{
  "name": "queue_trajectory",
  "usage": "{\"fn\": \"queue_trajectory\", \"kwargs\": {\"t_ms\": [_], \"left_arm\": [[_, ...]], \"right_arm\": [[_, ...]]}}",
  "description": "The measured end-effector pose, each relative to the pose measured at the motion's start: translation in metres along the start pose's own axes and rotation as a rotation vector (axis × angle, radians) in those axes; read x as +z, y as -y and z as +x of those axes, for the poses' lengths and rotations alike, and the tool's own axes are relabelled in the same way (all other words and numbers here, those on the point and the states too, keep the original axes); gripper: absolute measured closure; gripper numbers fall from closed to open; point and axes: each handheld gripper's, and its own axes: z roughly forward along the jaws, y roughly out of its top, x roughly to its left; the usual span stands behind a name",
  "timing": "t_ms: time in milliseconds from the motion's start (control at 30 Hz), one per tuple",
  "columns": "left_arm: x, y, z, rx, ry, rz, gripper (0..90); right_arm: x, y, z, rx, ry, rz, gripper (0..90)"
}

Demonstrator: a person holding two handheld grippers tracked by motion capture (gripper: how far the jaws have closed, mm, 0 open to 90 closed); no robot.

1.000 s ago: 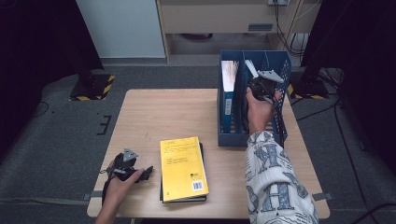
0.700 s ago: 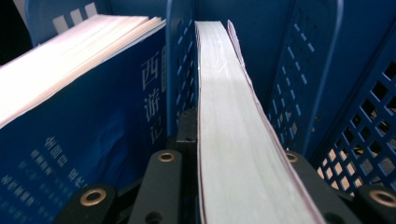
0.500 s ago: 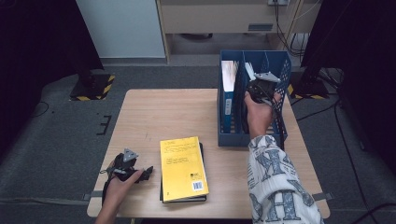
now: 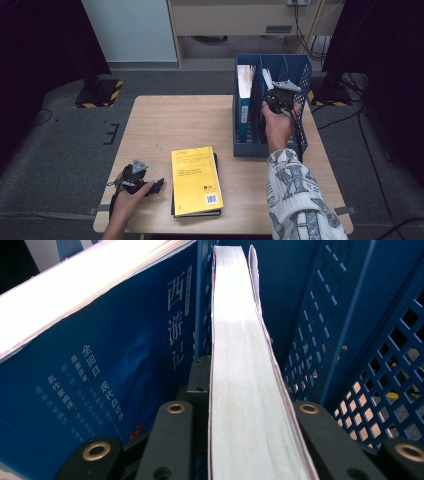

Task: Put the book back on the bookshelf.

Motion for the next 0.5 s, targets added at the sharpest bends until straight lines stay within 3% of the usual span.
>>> {"fn": "queue_trajectory", "kwargs": {"t_ms": [500], "left_arm": [[0.0000,-0.0001,0.0000,0.000,0.001,0.001,0.0]], "right_arm": [[-0.0034,-0.0037,-0.0017,-0.001,-0.024,0.005,69.7]]}}
